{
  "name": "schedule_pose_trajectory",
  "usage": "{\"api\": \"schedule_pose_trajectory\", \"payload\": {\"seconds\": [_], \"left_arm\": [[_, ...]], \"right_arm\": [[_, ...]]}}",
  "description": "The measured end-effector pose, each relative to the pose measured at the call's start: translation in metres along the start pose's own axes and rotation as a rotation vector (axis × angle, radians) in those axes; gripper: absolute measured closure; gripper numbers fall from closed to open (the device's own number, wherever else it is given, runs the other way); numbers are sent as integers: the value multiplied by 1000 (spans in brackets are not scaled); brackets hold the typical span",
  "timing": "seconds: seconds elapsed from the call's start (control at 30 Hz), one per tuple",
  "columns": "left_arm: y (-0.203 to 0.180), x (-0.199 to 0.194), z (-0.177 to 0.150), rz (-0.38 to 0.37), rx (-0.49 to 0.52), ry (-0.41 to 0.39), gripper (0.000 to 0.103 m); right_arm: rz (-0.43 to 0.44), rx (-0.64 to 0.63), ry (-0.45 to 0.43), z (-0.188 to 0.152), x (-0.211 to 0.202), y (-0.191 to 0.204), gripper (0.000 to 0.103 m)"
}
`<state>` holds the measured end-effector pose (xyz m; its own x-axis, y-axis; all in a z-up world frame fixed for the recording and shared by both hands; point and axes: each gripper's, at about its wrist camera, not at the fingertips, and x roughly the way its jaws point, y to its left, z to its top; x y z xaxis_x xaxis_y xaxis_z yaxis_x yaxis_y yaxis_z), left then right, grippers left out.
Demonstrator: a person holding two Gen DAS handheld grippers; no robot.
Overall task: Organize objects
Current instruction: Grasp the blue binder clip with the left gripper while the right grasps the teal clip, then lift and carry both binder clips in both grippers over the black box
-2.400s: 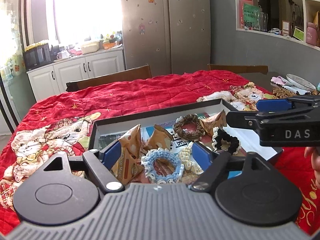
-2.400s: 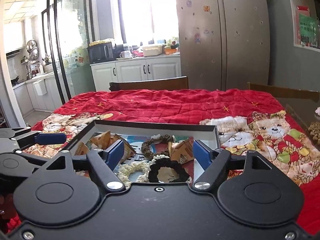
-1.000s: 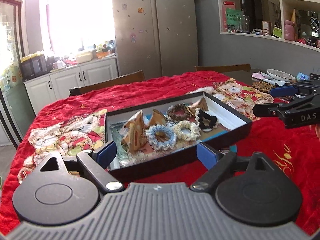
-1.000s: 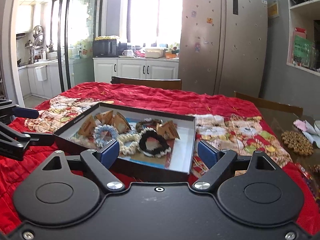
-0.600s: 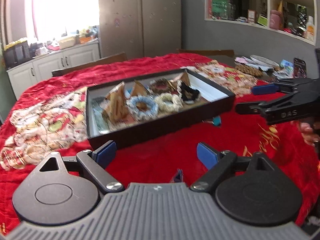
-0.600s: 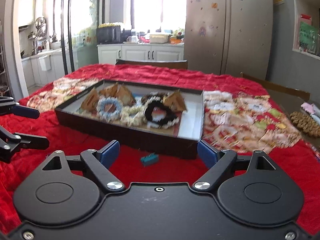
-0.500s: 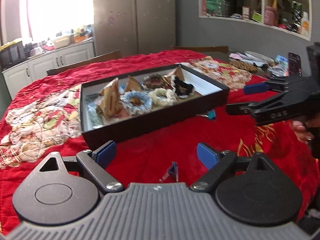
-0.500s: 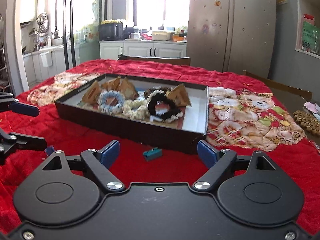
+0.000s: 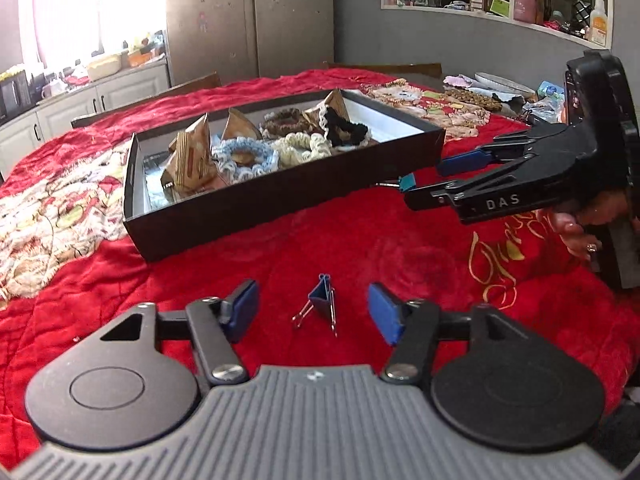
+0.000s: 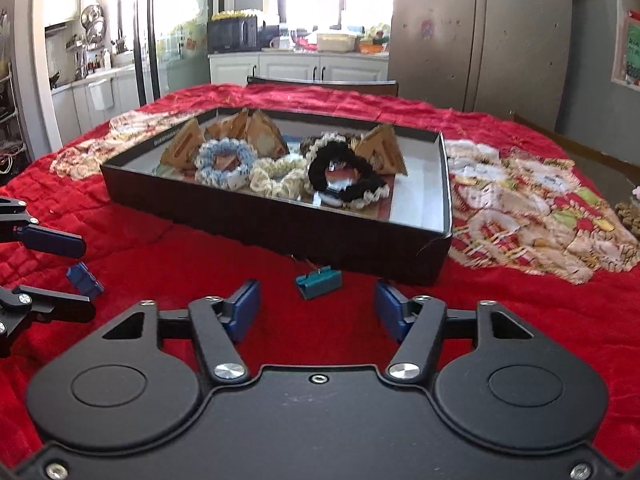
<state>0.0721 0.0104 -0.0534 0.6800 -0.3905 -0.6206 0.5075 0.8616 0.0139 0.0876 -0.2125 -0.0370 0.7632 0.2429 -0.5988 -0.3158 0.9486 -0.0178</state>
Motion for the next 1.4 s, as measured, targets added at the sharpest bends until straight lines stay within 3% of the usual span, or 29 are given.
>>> {"api": "schedule_pose_trajectory", "payload": {"seconds": [0.6,0.77,1.4], "left_arm": [[7,8,-1,-18,-41,17,76],[7,8,-1,-17,-40,17,77],[6,7,0,-13,-36,17,77]], "right_arm": [[13,8,13,5,15,-2,64],[20,-1,13,5,16,-1,76],[40,-60,7,0,-3,10,77]]}}
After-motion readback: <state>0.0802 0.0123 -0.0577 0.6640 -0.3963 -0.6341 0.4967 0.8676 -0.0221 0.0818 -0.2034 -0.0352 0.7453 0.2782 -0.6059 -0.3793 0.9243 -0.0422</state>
